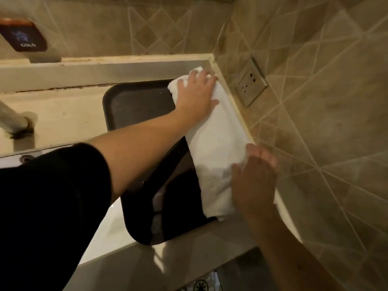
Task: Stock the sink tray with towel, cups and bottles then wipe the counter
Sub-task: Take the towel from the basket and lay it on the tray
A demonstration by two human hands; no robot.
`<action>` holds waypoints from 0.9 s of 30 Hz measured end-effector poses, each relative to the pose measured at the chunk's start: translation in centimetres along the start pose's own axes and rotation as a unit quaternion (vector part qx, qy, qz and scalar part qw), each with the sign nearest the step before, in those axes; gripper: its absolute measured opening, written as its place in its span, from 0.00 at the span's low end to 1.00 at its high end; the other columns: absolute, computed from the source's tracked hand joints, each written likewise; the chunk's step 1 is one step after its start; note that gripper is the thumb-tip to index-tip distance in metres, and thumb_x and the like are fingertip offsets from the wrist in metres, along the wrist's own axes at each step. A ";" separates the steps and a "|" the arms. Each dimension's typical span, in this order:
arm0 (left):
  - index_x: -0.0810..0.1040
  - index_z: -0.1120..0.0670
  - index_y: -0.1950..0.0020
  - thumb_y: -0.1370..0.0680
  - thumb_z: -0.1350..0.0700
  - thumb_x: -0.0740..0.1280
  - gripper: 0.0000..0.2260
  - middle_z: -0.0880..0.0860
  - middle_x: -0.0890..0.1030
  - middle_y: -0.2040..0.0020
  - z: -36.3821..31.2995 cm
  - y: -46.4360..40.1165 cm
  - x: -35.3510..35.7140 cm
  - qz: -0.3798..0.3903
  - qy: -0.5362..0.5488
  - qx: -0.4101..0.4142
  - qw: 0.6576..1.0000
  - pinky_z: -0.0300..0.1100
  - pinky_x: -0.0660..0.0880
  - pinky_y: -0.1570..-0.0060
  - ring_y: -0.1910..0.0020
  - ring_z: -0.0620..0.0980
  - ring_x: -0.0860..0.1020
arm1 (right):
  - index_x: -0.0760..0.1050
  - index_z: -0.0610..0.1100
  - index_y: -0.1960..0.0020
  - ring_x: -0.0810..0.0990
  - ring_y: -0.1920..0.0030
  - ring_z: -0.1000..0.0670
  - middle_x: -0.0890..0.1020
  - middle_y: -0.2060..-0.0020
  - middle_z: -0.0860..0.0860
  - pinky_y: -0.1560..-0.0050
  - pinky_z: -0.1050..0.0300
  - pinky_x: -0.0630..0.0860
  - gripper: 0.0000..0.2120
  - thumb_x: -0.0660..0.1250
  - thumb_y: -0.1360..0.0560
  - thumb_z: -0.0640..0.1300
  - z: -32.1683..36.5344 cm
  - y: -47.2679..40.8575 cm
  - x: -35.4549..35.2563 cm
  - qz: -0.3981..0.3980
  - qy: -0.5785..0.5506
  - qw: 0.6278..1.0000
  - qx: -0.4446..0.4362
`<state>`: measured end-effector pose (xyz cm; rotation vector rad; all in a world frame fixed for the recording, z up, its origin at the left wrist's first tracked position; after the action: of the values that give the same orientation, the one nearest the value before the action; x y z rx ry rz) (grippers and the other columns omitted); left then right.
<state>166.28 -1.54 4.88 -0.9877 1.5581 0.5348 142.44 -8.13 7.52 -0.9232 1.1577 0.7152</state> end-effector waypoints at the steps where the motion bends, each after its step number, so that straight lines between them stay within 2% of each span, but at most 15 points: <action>1: 0.64 0.48 0.27 0.26 0.35 0.64 0.32 0.54 0.64 0.26 1.7 1.0 0.0 0.003 0.031 -0.076 0.997 0.64 0.66 0.40 0.28 0.61 0.62 | 0.73 0.41 0.30 0.73 0.37 0.35 0.76 0.36 0.37 0.35 0.36 0.68 0.26 0.70 0.24 0.52 1.5 0.9 0.0 -0.015 0.015 0.999 -0.040; 3: 0.59 0.48 0.25 0.29 0.30 0.62 0.38 0.56 0.61 0.25 3.7 2.9 1.3 0.056 0.112 -0.160 0.979 0.63 0.67 0.41 0.30 0.63 0.61 | 0.71 0.45 0.26 0.69 0.30 0.33 0.72 0.30 0.36 0.30 0.30 0.59 0.32 0.66 0.25 0.61 4.0 2.7 1.3 0.016 0.044 0.994 -0.095; 5: 0.54 0.48 0.22 0.28 0.29 0.61 0.41 0.57 0.57 0.23 3.8 4.1 3.1 0.141 0.190 -0.155 0.959 0.62 0.66 0.35 0.27 0.66 0.58 | 0.64 0.51 0.22 0.63 0.26 0.32 0.66 0.25 0.37 0.28 0.28 0.53 0.39 0.67 0.28 0.66 5.2 4.5 4.0 0.113 0.105 0.980 -0.124; 9: 0.50 0.49 0.19 0.25 0.32 0.61 0.41 0.56 0.48 0.19 3.2 4.1 4.3 0.193 0.218 -0.108 0.951 0.61 0.57 0.27 0.23 0.66 0.50 | 0.54 0.53 0.19 0.55 0.23 0.33 0.57 0.21 0.39 0.29 0.28 0.56 0.47 0.75 0.31 0.56 3.2 5.8 6.2 0.194 0.150 0.956 -0.159; 11: 0.50 0.48 0.19 0.25 0.31 0.61 0.41 0.55 0.48 0.19 3.1 3.5 4.6 0.204 0.215 -0.097 0.950 0.61 0.55 0.27 0.23 0.66 0.49 | 0.52 0.53 0.19 0.53 0.22 0.34 0.55 0.21 0.39 0.29 0.29 0.57 0.53 0.79 0.35 0.57 2.1 5.7 6.9 0.222 0.158 0.946 -0.176; 13: 0.50 0.48 0.19 0.26 0.30 0.60 0.41 0.55 0.49 0.19 3.2 3.2 4.8 0.207 0.201 -0.086 0.954 0.61 0.54 0.27 0.23 0.66 0.50 | 0.52 0.53 0.19 0.53 0.22 0.34 0.54 0.21 0.39 0.28 0.29 0.56 0.55 0.80 0.37 0.58 1.7 5.4 7.4 0.235 0.166 0.940 -0.184; 16: 0.49 0.48 0.19 0.25 0.31 0.60 0.41 0.55 0.48 0.19 3.7 3.9 4.6 0.213 0.193 -0.078 0.955 0.60 0.54 0.27 0.23 0.66 0.50 | 0.52 0.55 0.19 0.52 0.22 0.35 0.52 0.20 0.40 0.27 0.31 0.53 0.52 0.77 0.34 0.59 1.9 5.2 7.5 0.237 0.172 0.939 -0.182; 18: 0.52 0.50 0.20 0.24 0.34 0.61 0.39 0.56 0.51 0.19 3.8 5.0 3.9 0.210 0.183 -0.061 0.959 0.59 0.58 0.28 0.23 0.65 0.54 | 0.51 0.56 0.19 0.51 0.21 0.36 0.51 0.19 0.41 0.26 0.33 0.54 0.49 0.74 0.31 0.59 2.1 5.4 7.1 0.236 0.166 0.939 -0.186; 20: 0.60 0.52 0.23 0.24 0.37 0.63 0.34 0.57 0.61 0.23 3.6 6.5 2.5 0.194 0.165 -0.033 0.967 0.58 0.66 0.32 0.28 0.63 0.64 | 0.49 0.56 0.19 0.49 0.20 0.38 0.49 0.19 0.43 0.25 0.35 0.53 0.44 0.71 0.27 0.57 2.0 5.5 6.3 0.236 0.135 0.945 -0.183; 22: 0.69 0.52 0.29 0.24 0.39 0.65 0.28 0.57 0.70 0.31 2.8 8.6 1.1 0.188 0.136 0.007 0.973 0.55 0.71 0.37 0.35 0.59 0.71 | 0.47 0.58 0.19 0.47 0.20 0.41 0.47 0.19 0.46 0.23 0.41 0.51 0.38 0.65 0.22 0.56 1.4 5.7 5.7 0.269 0.098 0.947 -0.146; 24: 0.74 0.51 0.34 0.24 0.40 0.66 0.23 0.55 0.76 0.37 1.6 11.2 0.0 0.200 0.116 0.041 0.972 0.53 0.75 0.41 0.41 0.56 0.76 | 0.53 0.55 0.20 0.57 0.23 0.41 0.56 0.20 0.46 0.25 0.44 0.59 0.33 0.63 0.21 0.55 0.8 6.3 4.1 0.269 0.046 0.957 -0.095; 27: 0.77 0.50 0.38 0.24 0.40 0.65 0.20 0.52 0.81 0.43 -1.0 15.6 -2.0 0.205 0.104 0.079 0.970 0.52 0.78 0.46 0.47 0.52 0.79 | 0.65 0.51 0.26 0.72 0.35 0.44 0.72 0.32 0.46 0.36 0.47 0.72 0.24 0.62 0.20 0.55 -1.1 8.3 0.9 0.242 -0.012 0.970 -0.018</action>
<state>152.91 6.74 4.23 -0.6147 1.9786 0.5931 135.14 -5.27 4.57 -0.6601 1.3693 1.1407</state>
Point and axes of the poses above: each hand's wrist, its own y-axis away from the middle knuckle, its own x-axis out of the palm, z = x × y, the point moved 9 cm from there along -y, towards the middle knuckle
